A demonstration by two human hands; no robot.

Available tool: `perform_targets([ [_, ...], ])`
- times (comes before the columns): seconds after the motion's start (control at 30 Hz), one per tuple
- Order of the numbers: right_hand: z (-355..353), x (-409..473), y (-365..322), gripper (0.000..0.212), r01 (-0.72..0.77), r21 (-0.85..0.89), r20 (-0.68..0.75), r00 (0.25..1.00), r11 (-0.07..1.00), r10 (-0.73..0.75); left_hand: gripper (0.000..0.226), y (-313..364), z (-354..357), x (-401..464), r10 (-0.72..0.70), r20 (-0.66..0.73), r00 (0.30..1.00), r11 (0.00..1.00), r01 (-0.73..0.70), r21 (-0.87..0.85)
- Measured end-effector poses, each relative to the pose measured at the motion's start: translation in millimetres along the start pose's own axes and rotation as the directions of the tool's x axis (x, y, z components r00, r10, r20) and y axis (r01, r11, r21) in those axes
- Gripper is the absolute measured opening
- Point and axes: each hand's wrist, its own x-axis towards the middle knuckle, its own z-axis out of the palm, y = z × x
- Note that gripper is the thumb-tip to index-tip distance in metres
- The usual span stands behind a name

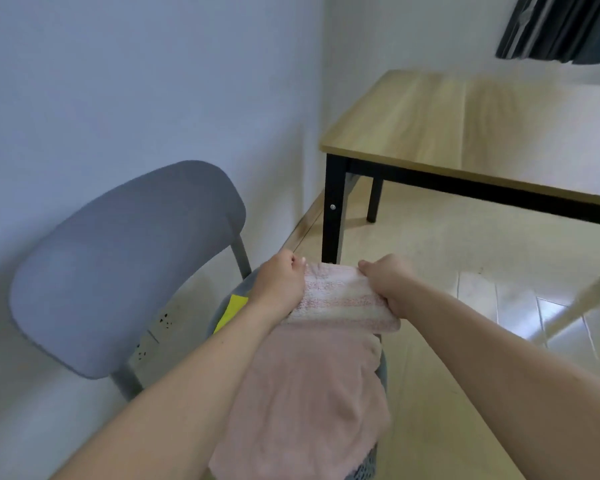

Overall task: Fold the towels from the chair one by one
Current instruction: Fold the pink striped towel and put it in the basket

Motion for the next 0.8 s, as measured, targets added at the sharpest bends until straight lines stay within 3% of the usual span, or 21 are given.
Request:
perform_targets([
  [0.13, -96, -59, -103, 0.032, -0.288, 0.190, 0.130, 0.955, 0.939, 0.267, 0.026, 119, -67, -8, -0.003, -0.044, 0.999, 1.000, 0.002, -0.030],
  [0.2, -149, -92, -152, 0.037, -0.410, 0.279, 0.281, 0.899, 0.868, 0.335, 0.025, 182, -105, -18, 0.024, -0.069, 0.997, 0.999, -0.026, -0.028],
  [0.27, -197, -129, -190, 0.037, -0.446, 0.264, 0.331, 0.875, 0.855, 0.354, 0.025, 240, -143, -34, 0.055, -0.080, 0.995, 0.998, -0.056, -0.004],
  [0.33, -233, -167, -221, 0.038, -0.382, 0.184, 0.307, 0.898, 0.906, 0.316, 0.025, 286, -175, -53, 0.085, -0.109, 0.990, 0.996, -0.082, 0.034],
  [0.47, -270, -215, -258, 0.045, -0.094, -0.007, 0.063, 0.994, 0.995, 0.095, 0.032, 349, -208, -80, 0.076, -0.135, 0.988, 0.997, -0.076, 0.005],
  [0.57, -287, -220, -263, 0.045, 0.001, -0.013, -0.078, 0.997, 1.000, -0.002, 0.035, 374, -211, -83, 0.079, -0.139, 0.987, 0.997, -0.079, 0.006],
  [0.8, -363, -199, -254, 0.040, 0.122, 0.017, -0.236, 0.965, 0.992, -0.115, 0.031, 448, -176, -66, 0.173, -0.154, 0.973, 0.985, -0.174, 0.009],
])
